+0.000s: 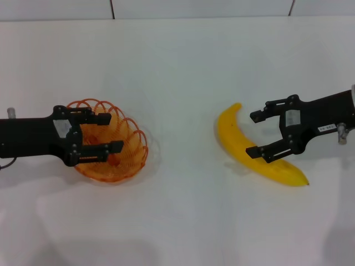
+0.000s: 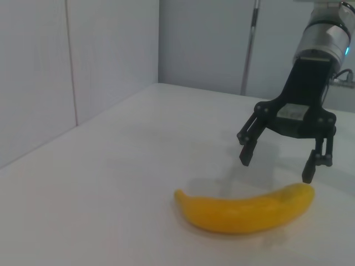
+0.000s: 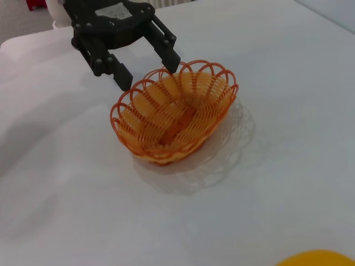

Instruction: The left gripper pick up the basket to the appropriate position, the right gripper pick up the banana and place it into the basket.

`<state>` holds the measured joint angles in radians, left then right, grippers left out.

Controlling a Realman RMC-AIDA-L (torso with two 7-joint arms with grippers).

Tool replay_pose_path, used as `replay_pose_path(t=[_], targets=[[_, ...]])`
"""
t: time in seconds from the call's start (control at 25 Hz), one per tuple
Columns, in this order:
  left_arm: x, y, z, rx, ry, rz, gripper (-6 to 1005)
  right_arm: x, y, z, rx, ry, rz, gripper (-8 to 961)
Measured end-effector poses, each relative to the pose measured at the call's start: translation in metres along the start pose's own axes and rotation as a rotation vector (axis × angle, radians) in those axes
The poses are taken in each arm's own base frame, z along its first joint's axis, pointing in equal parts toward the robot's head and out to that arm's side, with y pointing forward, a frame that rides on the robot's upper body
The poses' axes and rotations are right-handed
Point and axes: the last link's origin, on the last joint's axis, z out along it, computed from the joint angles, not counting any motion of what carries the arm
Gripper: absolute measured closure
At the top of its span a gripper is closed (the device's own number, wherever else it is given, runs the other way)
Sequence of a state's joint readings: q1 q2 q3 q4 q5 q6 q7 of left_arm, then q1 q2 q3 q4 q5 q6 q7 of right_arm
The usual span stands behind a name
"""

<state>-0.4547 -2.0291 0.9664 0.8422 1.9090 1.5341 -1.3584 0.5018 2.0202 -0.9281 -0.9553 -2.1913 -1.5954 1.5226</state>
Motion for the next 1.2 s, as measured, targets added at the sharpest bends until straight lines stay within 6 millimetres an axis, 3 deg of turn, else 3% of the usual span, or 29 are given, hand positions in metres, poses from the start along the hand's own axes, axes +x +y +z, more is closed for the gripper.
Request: replay_pose_path(t=[0.44,0.68,0.92,1.2], targets=[[0.005,-0.005,-0.006,0.034,0.015,-0.025,302,0.0,0.0,0.002,0.003,-0.001,-0.001,60],[0.019,-0.032,-0.04,0.196,0.049,-0.173,301,0.0,0.0,0.002,0.004,-0.001,-0.001,60],[0.029,-0.061,-0.071,0.327,-0.069,-0.292,303,0.0,-0.001,0.002,0.005,-0.001,-0.001,61],[0.034,-0.076,-0.057,0.323,-0.235,-0.309,302,0.0,-0.001,0.002,0.006,-0.001,-0.001,61]])
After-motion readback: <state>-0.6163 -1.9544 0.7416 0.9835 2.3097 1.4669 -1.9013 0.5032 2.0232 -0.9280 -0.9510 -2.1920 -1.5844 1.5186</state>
